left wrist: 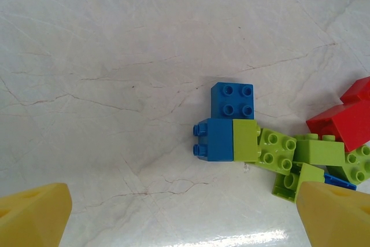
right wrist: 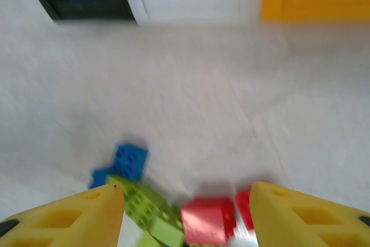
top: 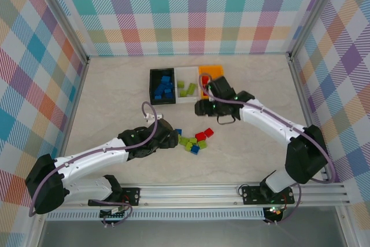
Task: Sort the legos into containers by color
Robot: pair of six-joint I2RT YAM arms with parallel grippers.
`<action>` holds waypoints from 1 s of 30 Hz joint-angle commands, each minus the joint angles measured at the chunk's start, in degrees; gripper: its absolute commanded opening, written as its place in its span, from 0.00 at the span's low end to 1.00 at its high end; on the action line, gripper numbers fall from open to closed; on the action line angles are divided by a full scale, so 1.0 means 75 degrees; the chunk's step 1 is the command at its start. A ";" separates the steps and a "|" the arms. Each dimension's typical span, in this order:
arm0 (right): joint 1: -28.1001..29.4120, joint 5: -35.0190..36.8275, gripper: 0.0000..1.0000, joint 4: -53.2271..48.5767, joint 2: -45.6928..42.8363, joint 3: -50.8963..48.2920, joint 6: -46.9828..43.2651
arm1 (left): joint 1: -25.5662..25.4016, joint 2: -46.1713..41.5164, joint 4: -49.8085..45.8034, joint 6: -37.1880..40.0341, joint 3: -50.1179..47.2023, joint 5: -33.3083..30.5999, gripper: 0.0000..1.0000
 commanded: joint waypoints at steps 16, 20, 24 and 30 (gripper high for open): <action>0.0314 0.0970 0.58 0.0129 0.0391 -0.1652 0.0154 | 0.0111 -0.0050 0.0031 0.0093 -0.0044 -0.0106 1.00; 0.0549 0.1179 0.62 0.0012 0.0400 -0.1772 -0.0066 | 0.0151 -0.0150 -0.0005 0.0069 -0.0079 -0.0202 1.00; 0.0623 0.1164 0.62 0.0100 0.0539 -0.1762 -0.0105 | 0.0181 -0.0142 -0.0011 0.0074 -0.0028 -0.0174 1.00; 0.0706 0.1432 0.63 0.0275 0.1199 -0.1327 -0.0255 | 0.0199 -0.0156 -0.0138 0.0059 0.0018 -0.0198 1.00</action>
